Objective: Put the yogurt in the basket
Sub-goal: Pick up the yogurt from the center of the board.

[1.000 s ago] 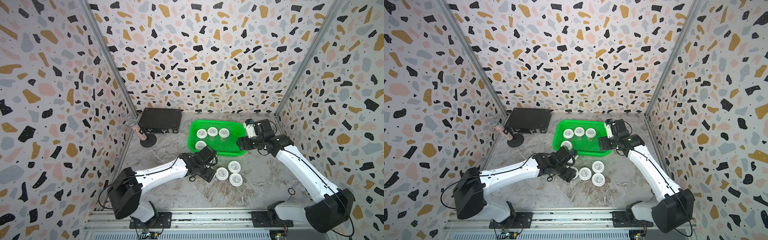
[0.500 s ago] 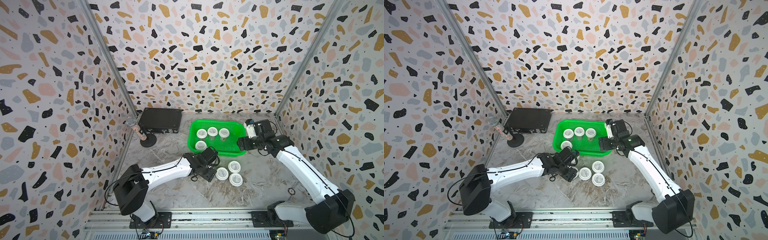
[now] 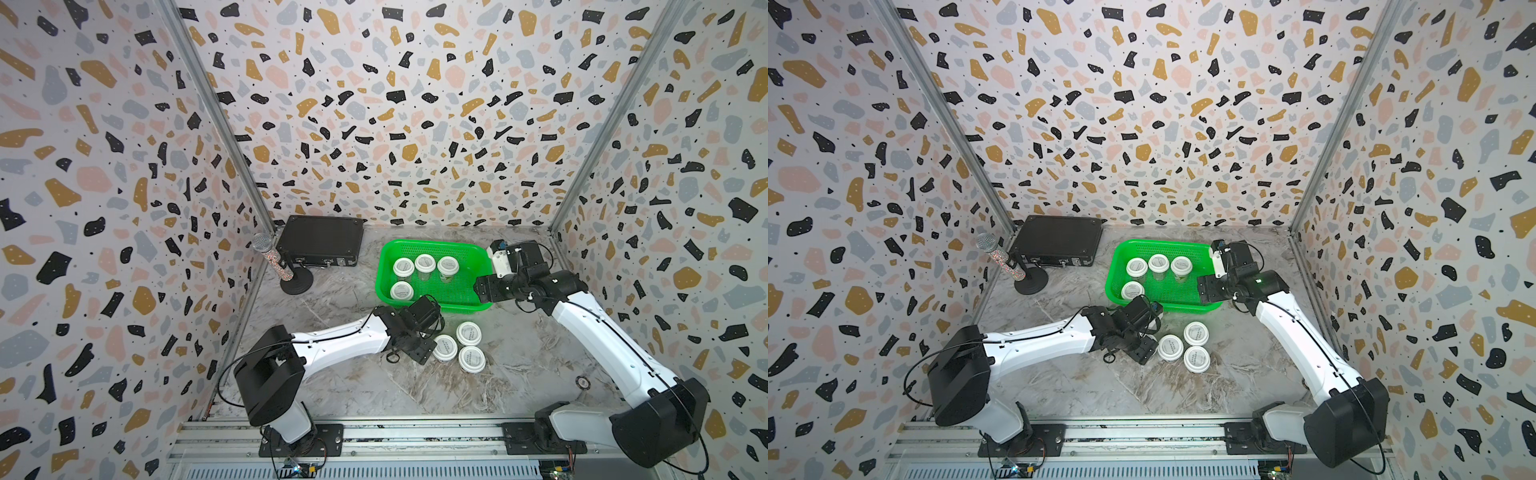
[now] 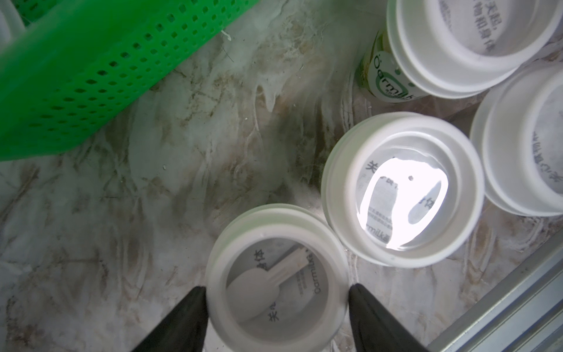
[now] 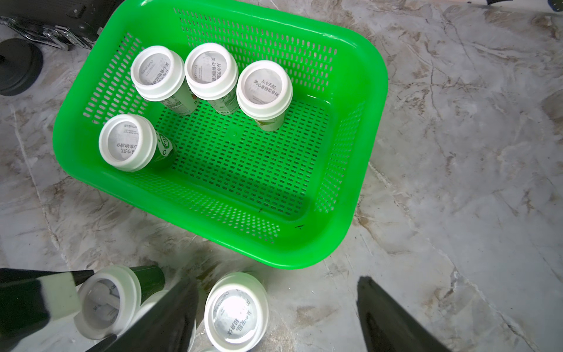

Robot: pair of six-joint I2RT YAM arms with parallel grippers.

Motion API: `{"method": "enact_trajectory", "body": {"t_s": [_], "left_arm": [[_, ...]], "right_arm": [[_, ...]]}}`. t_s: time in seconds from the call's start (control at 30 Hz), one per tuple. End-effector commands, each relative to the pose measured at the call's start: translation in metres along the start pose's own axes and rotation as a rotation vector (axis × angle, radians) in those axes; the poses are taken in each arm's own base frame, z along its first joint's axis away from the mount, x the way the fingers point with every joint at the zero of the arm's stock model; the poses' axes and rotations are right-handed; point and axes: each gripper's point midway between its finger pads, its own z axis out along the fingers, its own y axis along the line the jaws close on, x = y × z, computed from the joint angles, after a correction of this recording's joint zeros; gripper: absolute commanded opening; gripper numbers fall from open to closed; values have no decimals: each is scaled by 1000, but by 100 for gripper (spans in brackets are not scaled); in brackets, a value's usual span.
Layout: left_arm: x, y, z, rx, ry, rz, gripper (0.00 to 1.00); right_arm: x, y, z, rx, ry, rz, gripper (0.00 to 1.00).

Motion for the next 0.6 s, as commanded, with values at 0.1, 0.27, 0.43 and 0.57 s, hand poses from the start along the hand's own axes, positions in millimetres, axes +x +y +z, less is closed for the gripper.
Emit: {"method": "enact_trajectory", "body": {"t_s": [0.1,0.27,0.43,0.57], "left_arm": [[-10,1,-5,-18,-18,11,75],[-9,-1,-3,-15,-12,14,71],[-9,1,-7,-20,-17,14,68],[-16,3,-30,-25,-70,15,68]], "right_arm": [[-3,-1,-5,1,-20,8,86],[-2,-1,-5,4,-21,8,86],[-2,-2,-7,7,-25,7,86],[-3,-3,-10,12,-33,5,86]]}}
